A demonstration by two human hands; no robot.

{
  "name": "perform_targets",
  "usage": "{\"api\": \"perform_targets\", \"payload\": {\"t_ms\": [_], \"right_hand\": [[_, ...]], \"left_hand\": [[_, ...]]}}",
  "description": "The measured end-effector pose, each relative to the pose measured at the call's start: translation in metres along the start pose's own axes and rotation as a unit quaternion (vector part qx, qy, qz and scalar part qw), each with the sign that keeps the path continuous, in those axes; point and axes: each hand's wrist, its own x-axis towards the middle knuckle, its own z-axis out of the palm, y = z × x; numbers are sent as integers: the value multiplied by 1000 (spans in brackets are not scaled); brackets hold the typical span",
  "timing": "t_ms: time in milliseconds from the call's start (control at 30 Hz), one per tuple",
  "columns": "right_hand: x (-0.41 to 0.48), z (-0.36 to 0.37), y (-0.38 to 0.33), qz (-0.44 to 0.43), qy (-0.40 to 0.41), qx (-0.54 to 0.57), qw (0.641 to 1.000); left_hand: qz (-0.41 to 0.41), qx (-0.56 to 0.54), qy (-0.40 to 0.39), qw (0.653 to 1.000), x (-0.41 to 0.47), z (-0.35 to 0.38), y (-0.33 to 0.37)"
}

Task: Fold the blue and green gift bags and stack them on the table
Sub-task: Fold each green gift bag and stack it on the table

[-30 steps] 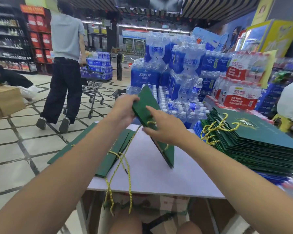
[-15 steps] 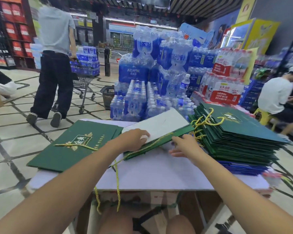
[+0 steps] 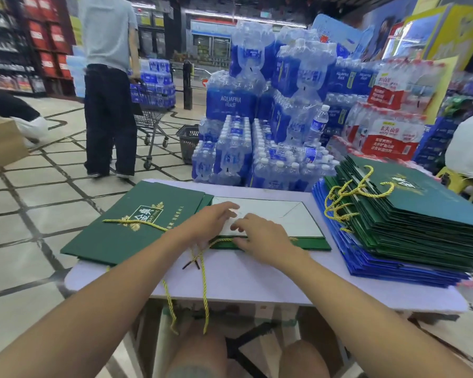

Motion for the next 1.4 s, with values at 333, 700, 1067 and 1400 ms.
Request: {"api": "perform_targets", "payload": {"t_ms": [333,700,1067,1400], "right_hand": [[4,-36,78,138,-21,-148,979],[3,-22,61,-79,-113,50,989],[18,-31,45,-126,-42,18,991],[29,-36,27,-190,-75,-109,973]], "left_hand": [[61,75,-51,994,-11,5,-14],[129,113,-33,985,-24,13,-22],[152,109,4,982,-31,22,-25],[148,111,13,983,-31,23,-23]]}}
